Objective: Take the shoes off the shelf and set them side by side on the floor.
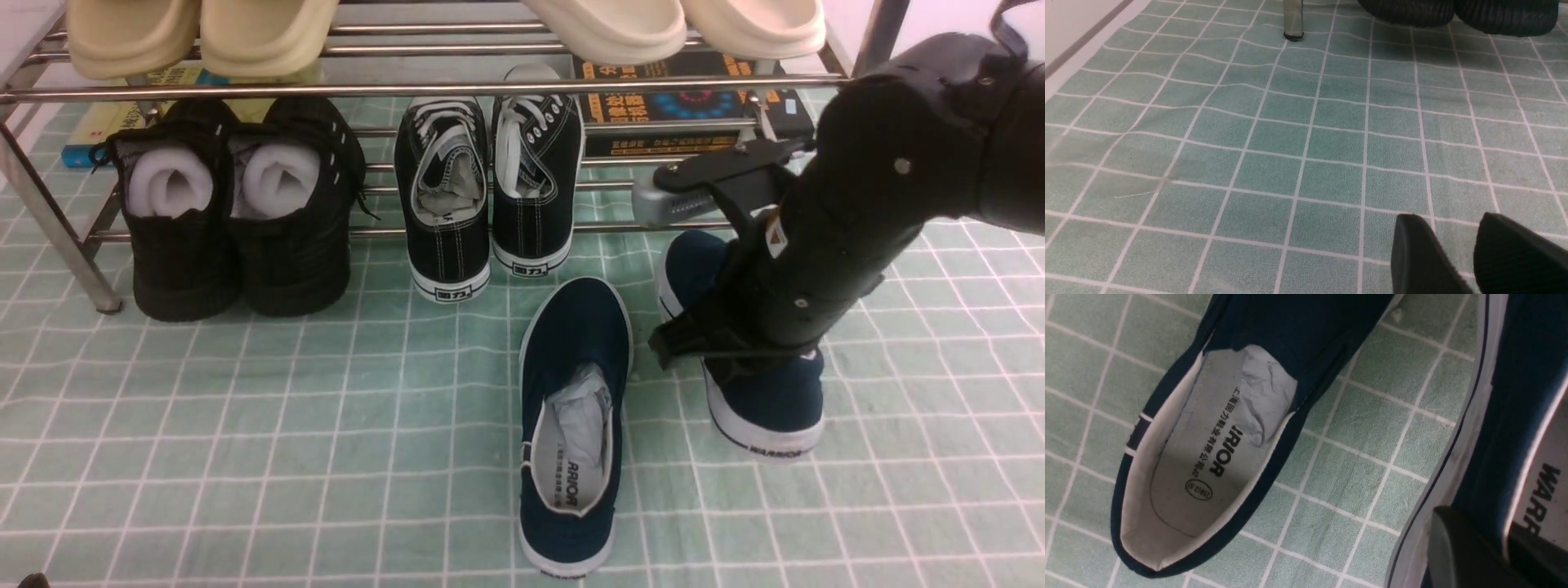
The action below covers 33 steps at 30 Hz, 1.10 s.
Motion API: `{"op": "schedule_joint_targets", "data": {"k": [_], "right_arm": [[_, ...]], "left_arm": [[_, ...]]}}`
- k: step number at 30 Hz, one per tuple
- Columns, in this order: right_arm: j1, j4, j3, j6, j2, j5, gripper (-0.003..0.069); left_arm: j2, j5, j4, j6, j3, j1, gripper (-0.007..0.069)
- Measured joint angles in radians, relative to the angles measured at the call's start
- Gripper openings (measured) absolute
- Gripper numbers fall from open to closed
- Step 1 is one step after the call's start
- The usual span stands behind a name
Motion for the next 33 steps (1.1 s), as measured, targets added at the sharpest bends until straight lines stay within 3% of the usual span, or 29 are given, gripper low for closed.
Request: {"op": "schedule_joint_targets", "data": {"k": [5, 16, 26, 29, 33], "right_arm": [[0.000, -0.002, 0.000, 0.004, 0.059, -0.010, 0.0024], [0.000, 0.150, -0.001, 0.004, 0.116, -0.049, 0.0025], [0.000, 0.200, -0.003, 0.004, 0.116, -0.002, 0.0039], [0.000, 0.232, -0.003, 0.004, 0.118, 0.059, 0.0083], [0.000, 0.272, -0.008, 0.004, 0.118, 0.081, 0.0201]], "left_arm": [[0.000, 0.000, 0.000, 0.000, 0.000, 0.000, 0.0242], [0.000, 0.000, 0.000, 0.000, 0.000, 0.000, 0.0242], [0.000, 0.000, 0.000, 0.000, 0.000, 0.000, 0.0242], [0.000, 0.000, 0.000, 0.000, 0.000, 0.000, 0.0242], [0.000, 0.000, 0.000, 0.000, 0.000, 0.000, 0.0242]]}}
